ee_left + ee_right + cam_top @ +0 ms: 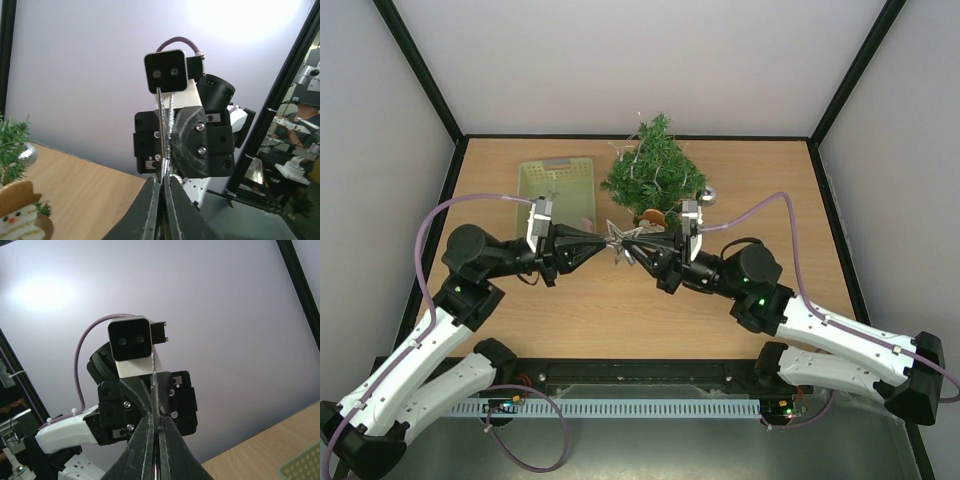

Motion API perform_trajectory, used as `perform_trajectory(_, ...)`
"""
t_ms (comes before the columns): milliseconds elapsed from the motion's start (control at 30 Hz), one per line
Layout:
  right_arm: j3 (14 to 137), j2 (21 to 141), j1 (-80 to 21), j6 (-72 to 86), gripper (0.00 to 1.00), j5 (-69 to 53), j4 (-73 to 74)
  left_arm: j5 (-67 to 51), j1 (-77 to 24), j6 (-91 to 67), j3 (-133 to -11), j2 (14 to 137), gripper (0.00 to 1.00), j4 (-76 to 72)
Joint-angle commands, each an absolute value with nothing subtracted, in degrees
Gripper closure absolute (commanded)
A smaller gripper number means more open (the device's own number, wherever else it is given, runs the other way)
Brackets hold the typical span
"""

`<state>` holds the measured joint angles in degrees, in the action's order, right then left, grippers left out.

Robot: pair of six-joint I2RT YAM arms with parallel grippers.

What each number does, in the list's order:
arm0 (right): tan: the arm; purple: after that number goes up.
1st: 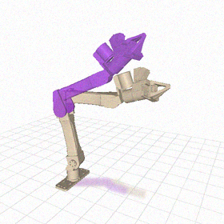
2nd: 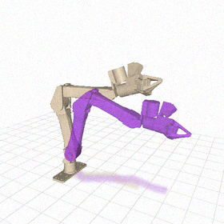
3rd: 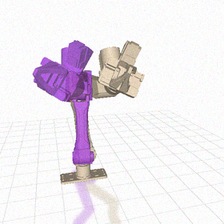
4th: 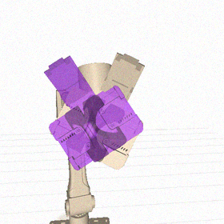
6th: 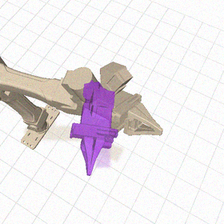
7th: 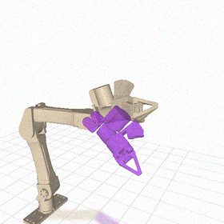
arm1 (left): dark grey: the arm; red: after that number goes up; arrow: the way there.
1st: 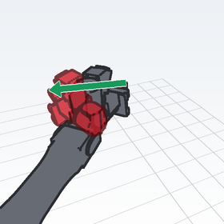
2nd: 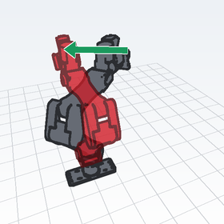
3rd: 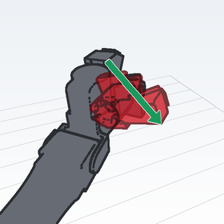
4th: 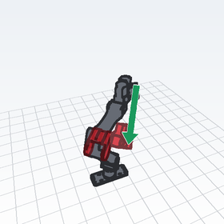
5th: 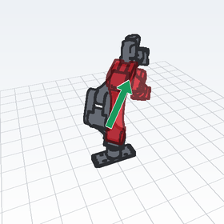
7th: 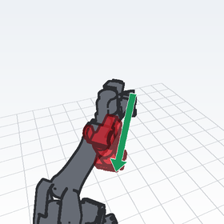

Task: Decorate the small christmas tree
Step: Place the decoration item on the Christmas tree.

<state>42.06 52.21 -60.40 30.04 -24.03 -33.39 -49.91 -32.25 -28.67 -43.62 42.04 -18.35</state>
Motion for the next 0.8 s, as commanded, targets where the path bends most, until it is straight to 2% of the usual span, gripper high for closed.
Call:
perform_trajectory(0, 41.65, 51.66, -60.7, 30.31, 0.98, -23.82, -36.87, -50.45, -32.49, -29.09, -43.41, 41.4, 0.97, -22.97)
perform_trajectory(100, 41.13, 50.58, -60.69, 29.42, 0.95, -22.43, -34.2, -48.9, -32.43, -27.94, -43.42, 41.09, 0.98, -22.79)
perform_trajectory(267, 38.44, 44.94, -60.67, 27.08, 0.62, -16.03, -27.91, -46.81, -32.43, -21.66, -46.15, 42.15, 0.98, -16.23)
perform_trajectory(333, 38.77, 42.66, -60.69, 25.08, 0.54, -12.6, -22.79, -47.51, -32.47, -17.62, -48.21, 43.44, 0.97, -12.59)
perform_trajectory(567, 52.18, 43.35, -60.72, 11.68, 0.37, -14.96, 4.9, -54.77, -32.43, -1.02, -55.87, 48.53, 0.98, 6.68)
perform_trajectory(767, 57.71, 46.74, -60.72, 7.85, 0.35, -18.85, 14.37, -60.85, -32.46, -0.19, -54.49, 48.12, 0.98, 7.74)
